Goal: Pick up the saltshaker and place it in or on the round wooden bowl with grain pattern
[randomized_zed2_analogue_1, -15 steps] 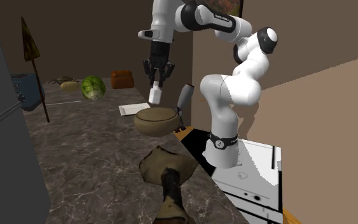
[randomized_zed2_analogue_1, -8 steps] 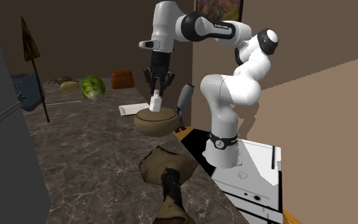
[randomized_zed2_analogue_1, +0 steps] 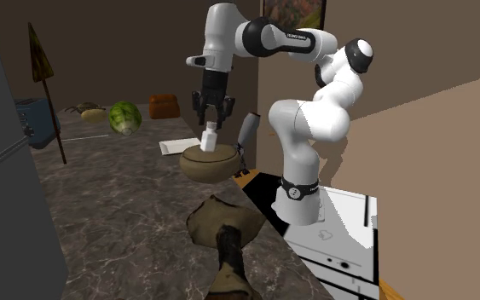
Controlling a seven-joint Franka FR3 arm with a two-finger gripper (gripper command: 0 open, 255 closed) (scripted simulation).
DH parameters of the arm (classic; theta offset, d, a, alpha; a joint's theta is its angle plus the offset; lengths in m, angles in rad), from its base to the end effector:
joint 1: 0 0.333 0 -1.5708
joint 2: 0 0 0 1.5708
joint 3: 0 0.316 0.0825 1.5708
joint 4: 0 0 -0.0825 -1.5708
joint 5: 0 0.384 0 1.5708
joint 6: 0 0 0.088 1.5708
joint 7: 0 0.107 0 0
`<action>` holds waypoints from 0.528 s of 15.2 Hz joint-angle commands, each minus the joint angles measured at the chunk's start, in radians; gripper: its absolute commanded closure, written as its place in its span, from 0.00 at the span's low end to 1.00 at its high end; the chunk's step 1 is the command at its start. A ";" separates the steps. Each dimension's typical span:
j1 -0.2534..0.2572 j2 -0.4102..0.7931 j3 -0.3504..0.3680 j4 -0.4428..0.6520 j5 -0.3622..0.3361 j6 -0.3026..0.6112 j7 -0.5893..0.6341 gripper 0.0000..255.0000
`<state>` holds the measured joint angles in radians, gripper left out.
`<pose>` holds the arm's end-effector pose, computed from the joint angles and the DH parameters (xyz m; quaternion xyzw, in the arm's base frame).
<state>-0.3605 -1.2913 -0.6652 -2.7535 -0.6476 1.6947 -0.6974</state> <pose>0.0879 -0.2608 0.4686 0.9957 0.0506 0.0580 0.0514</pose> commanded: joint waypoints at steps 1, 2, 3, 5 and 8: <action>0.000 0.000 0.000 0.000 0.000 0.000 0.000 0.00; 0.000 0.000 0.000 0.000 0.000 0.000 0.000 0.00; 0.000 0.000 0.000 0.000 0.000 0.000 0.000 0.00; 0.000 0.000 0.000 0.000 0.000 0.000 0.000 0.00; 0.019 0.004 0.068 0.087 0.062 -0.085 -0.008 0.00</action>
<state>-0.3455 -1.2900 -0.6117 -2.6935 -0.6003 1.6351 -0.6993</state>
